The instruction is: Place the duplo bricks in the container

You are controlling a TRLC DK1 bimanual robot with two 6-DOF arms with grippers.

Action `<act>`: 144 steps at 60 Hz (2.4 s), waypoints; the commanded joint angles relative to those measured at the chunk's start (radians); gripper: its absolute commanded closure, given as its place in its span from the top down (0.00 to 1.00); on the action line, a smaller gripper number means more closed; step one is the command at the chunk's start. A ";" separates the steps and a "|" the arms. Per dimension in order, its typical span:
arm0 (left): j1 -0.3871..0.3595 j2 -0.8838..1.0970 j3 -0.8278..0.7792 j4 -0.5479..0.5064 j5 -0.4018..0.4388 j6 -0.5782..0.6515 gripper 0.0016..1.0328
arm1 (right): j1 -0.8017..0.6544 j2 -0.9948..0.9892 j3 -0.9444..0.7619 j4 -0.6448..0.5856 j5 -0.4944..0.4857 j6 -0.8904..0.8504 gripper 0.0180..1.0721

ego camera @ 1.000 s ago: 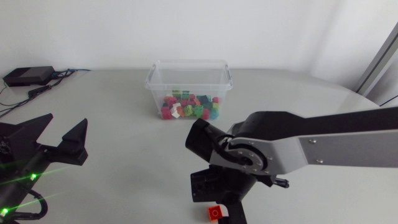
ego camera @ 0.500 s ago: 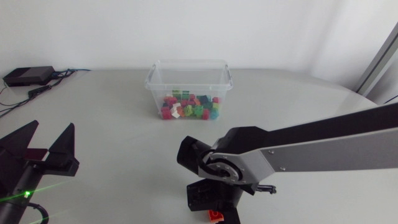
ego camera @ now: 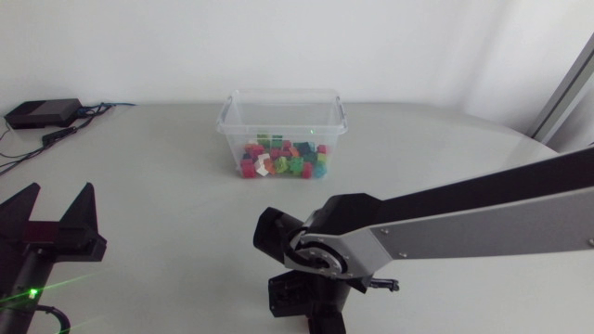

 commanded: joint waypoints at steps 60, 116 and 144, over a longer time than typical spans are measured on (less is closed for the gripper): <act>0.084 -0.009 -0.027 -0.140 -0.006 -0.035 0.96 | -0.508 -0.168 0.495 0.272 -0.076 0.361 0.20; 0.090 -0.009 -0.027 -0.140 -0.006 -0.034 0.96 | -0.523 0.302 0.788 0.668 0.026 0.514 0.80; 0.090 -0.009 -0.027 -0.140 -0.006 -0.032 0.96 | -0.591 0.001 0.489 0.830 0.187 0.514 0.96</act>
